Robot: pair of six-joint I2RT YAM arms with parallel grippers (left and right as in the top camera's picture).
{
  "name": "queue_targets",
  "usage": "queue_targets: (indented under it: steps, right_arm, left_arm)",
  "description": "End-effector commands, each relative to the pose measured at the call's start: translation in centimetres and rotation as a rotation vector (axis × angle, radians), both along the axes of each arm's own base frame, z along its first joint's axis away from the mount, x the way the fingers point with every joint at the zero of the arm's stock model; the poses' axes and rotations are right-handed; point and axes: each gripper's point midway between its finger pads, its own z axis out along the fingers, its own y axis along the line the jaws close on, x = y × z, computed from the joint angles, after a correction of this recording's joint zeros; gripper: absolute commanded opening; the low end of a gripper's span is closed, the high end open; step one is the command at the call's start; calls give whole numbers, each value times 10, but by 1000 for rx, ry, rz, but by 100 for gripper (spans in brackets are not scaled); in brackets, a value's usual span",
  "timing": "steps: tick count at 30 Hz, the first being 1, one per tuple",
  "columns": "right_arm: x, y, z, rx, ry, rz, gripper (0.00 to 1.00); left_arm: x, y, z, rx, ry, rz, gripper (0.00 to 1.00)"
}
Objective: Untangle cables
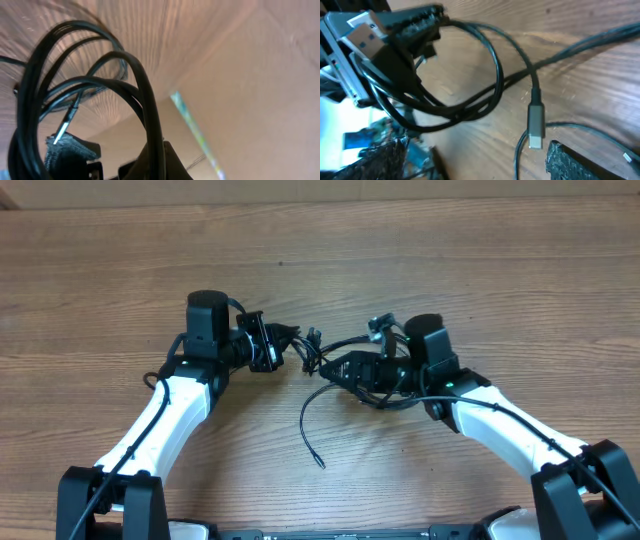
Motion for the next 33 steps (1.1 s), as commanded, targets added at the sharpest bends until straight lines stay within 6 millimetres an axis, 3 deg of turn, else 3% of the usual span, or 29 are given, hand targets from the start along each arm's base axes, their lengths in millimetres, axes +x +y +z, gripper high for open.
queue_targets:
  steps: [1, 9, 14, 18, 21, 24, 30, 33]
  right_arm:
    - [11, 3, -1, -77, -103, -49, 90]
    - [-2, 32, 3, -138, -306, 63, 89]
    - [3, 39, 4, -185, -372, 18, 87]
    - [10, 37, 0, -248, -403, -45, 75]
    - [13, 35, -3, -273, -411, -69, 58]
    - [14, 36, -3, -271, -411, -73, 53]
    - [14, 36, -3, -267, -410, -76, 25]
    - [14, 36, -8, -265, -382, -86, 20]
  left_arm:
    - [1, 11, -14, 33, 77, 91, 4]
    - [4, 19, -20, 73, 85, 133, 4]
    - [4, 19, -20, 75, 85, 133, 4]
    - [3, 18, -20, 71, 86, 128, 5]
    - [3, 18, -20, 71, 86, 128, 4]
    - [2, 18, -20, 72, 90, 127, 4]
    - [4, 21, -22, 84, 91, 141, 4]
    - [6, 25, -24, 104, 86, 165, 4]
